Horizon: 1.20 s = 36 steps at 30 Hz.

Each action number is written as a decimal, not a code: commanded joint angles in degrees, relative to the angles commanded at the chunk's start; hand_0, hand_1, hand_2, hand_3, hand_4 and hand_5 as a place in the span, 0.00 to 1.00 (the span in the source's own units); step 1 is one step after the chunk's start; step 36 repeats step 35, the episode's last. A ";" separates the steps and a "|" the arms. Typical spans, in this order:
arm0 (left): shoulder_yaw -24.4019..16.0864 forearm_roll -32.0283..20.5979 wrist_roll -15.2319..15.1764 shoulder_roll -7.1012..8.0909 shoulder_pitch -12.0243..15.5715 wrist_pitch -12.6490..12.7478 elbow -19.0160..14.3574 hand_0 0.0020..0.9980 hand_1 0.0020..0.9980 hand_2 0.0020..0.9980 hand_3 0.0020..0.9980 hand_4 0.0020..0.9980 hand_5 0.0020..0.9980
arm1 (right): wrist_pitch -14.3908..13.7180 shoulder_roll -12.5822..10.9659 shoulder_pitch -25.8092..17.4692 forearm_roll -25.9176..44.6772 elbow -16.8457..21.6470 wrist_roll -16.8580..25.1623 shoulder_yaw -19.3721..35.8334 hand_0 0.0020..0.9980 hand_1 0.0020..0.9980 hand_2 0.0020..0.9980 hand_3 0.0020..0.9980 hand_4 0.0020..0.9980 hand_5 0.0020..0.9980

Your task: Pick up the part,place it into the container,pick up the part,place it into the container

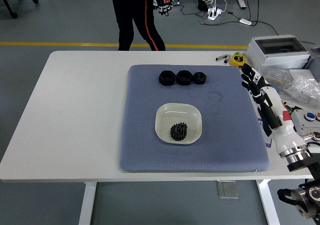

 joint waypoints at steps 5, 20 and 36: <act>-0.08 0.13 0.08 0.04 -0.17 0.02 0.00 0.67 0.64 0.70 0.62 0.62 0.64 | -0.85 -0.01 0.14 0.72 0.27 -1.58 0.08 1.00 1.00 1.00 1.00 1.00 1.00; 3.59 -7.51 -0.31 -0.21 0.76 2.13 0.22 0.67 0.64 0.71 0.62 0.63 0.64 | -5.44 1.51 0.71 2.36 -0.33 -3.67 1.30 1.00 0.99 0.98 1.00 1.00 1.00; 5.18 -10.26 -0.85 -0.31 1.34 2.47 0.30 0.67 0.65 0.71 0.62 0.63 0.64 | -6.02 2.11 0.78 2.05 -1.22 -4.93 0.74 1.00 0.97 0.97 1.00 1.00 1.00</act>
